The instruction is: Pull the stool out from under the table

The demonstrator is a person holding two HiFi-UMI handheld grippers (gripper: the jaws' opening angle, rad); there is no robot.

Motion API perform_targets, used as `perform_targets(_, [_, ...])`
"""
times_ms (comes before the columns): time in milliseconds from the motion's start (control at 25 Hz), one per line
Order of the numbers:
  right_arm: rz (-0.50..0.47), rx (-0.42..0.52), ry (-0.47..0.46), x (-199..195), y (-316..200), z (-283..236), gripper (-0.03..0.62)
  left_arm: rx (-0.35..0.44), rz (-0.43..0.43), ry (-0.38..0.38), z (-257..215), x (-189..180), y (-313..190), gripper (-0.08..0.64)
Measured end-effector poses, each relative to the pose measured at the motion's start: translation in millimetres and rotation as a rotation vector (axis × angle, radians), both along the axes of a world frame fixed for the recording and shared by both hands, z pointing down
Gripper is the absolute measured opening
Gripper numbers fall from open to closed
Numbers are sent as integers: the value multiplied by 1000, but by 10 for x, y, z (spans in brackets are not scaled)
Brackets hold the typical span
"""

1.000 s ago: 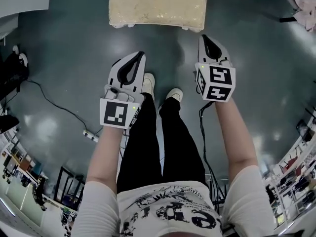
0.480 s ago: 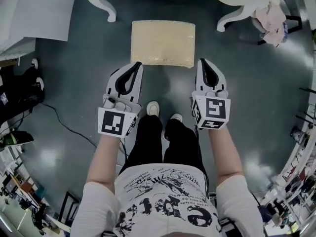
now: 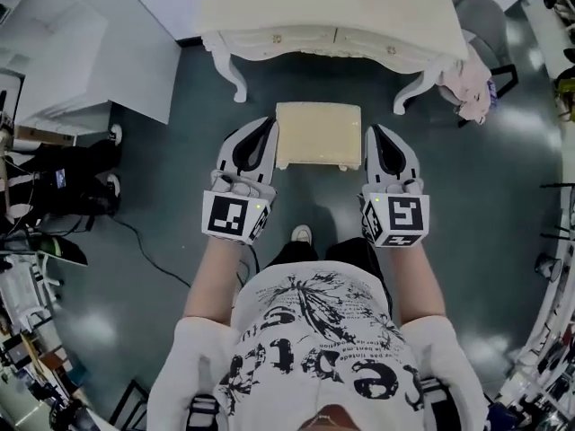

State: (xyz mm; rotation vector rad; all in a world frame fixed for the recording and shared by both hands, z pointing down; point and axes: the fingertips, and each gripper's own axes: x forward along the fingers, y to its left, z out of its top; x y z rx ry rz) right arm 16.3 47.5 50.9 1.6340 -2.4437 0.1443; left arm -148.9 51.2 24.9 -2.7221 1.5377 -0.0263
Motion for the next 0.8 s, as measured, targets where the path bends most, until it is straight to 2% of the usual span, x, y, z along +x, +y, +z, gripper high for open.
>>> perform_targets(80, [-8, 36, -8, -88, 66, -278, 15, -4, 19, 6, -232, -56, 28, 20])
perform_targets(200, [-13, 96, -26, -169, 194, -613, 15, 33, 31, -1, -554, -93, 93, 20])
perform_targets(360, [-22, 121, -48, -219, 420, -826, 15, 64, 38, 2, -842, -124, 317, 20])
perform_targets(600, [-11, 151, -59, -182, 522, -1018, 15, 83, 43, -3, -997, -126, 484, 20])
perform_targets(800, [-37, 170, -66, -217, 592, -1128, 15, 82, 33, 2, -1025, -148, 564, 20])
